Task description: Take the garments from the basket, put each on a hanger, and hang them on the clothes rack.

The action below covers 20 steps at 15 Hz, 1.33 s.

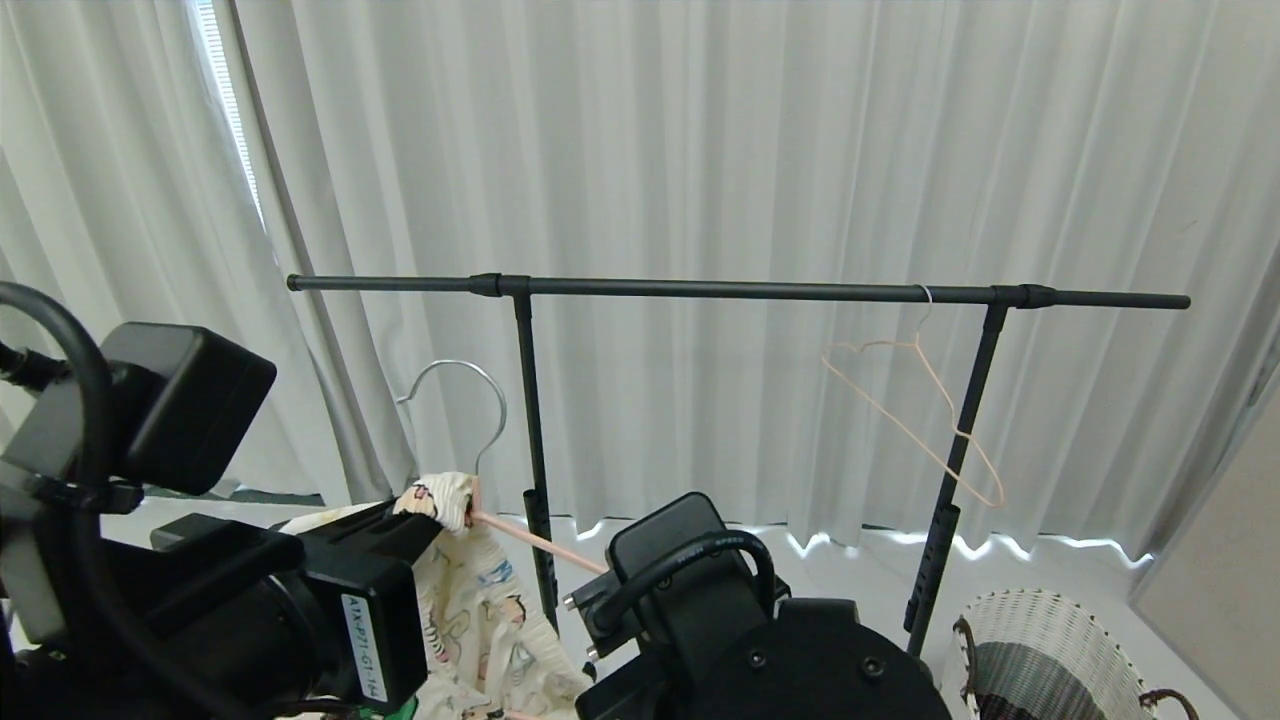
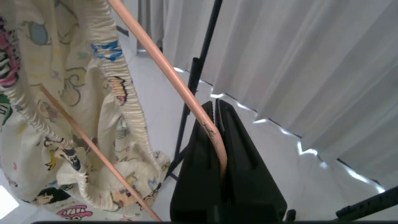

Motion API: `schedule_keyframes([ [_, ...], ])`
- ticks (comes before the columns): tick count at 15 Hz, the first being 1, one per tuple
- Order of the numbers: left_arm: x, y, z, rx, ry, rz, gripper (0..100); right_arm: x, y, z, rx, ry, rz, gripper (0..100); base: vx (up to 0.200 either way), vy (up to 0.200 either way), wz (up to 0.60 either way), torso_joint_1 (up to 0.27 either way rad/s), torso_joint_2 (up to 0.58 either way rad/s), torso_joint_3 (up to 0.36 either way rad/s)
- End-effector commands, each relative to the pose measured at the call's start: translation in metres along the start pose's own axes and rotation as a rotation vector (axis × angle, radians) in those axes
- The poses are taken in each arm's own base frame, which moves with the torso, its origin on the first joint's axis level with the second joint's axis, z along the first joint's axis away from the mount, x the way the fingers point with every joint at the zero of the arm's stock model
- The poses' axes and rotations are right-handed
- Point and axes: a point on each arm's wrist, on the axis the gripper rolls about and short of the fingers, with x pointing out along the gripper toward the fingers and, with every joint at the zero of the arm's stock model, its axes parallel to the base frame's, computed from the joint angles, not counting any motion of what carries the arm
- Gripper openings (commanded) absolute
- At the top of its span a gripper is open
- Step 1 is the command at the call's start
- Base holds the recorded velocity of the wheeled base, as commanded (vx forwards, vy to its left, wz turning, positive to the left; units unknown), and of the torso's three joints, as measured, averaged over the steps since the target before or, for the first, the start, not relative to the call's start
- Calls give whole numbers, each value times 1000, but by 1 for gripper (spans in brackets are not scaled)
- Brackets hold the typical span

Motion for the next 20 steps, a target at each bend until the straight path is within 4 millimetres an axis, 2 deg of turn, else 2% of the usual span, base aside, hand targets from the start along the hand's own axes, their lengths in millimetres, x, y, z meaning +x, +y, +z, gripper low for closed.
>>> schedule_keyframes([
  [1,-3,-2,-1,4,-2,-21,0,-1,2,0,-1,-1,7,0,0,0,0,0,0,0],
  [8,-3,-2,-4,15,-2,-3,0,-2,-1,8,69,-50,-49,0,0,0,0,0,0,0],
  [9,-4,-1,-4,14,-3,-3,100,-3,-3,11,75,-56,-57,0,0,0,0,0,0,0],
  [17,-5,1,-5,18,-6,9,100,-8,-19,23,104,-85,-101,0,0,0,0,0,0,0],
  [20,-26,26,-21,186,-29,-5,100,-23,-35,11,64,-53,-112,0,0,0,0,0,0,0],
])
